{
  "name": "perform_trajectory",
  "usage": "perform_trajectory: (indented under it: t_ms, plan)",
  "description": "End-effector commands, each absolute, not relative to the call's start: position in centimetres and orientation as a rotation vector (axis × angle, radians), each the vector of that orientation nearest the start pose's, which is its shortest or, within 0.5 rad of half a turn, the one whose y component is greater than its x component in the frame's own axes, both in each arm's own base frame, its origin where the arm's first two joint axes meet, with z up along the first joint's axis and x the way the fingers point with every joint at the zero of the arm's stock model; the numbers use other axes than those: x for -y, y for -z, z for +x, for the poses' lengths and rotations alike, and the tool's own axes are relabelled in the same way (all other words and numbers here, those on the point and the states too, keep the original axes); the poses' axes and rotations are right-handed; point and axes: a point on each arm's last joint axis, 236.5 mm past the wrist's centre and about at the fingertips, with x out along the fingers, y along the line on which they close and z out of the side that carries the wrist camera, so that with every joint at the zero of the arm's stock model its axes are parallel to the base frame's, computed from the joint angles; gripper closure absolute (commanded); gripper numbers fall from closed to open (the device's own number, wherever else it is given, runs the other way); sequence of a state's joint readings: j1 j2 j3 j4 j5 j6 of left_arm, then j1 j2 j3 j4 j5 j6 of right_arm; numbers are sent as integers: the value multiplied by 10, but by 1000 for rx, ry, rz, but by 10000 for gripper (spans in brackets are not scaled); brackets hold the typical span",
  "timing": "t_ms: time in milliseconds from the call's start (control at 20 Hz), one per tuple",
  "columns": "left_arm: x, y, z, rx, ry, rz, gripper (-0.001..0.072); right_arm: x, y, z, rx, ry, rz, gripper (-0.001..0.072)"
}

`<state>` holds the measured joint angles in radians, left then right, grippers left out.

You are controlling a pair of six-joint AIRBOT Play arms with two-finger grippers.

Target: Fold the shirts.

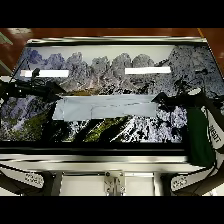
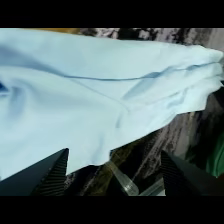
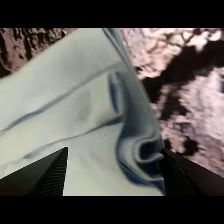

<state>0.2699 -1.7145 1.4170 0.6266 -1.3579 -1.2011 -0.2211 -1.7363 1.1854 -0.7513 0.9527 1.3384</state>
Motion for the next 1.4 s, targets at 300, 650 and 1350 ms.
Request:
perform_trajectory:
  t_ms: [300,650,1350]
  plan:
    - [137,-40,455,-1208,737,-829,538,-67,76,475,-1177,-297,840,637]
    - [269,-22,452,-1147,809,-642,672,-94,-100,428,-996,-505,723,637]
    - [489,41,324,-1345,982,-739,672,-99,-213,332,-887,-417,667,637]
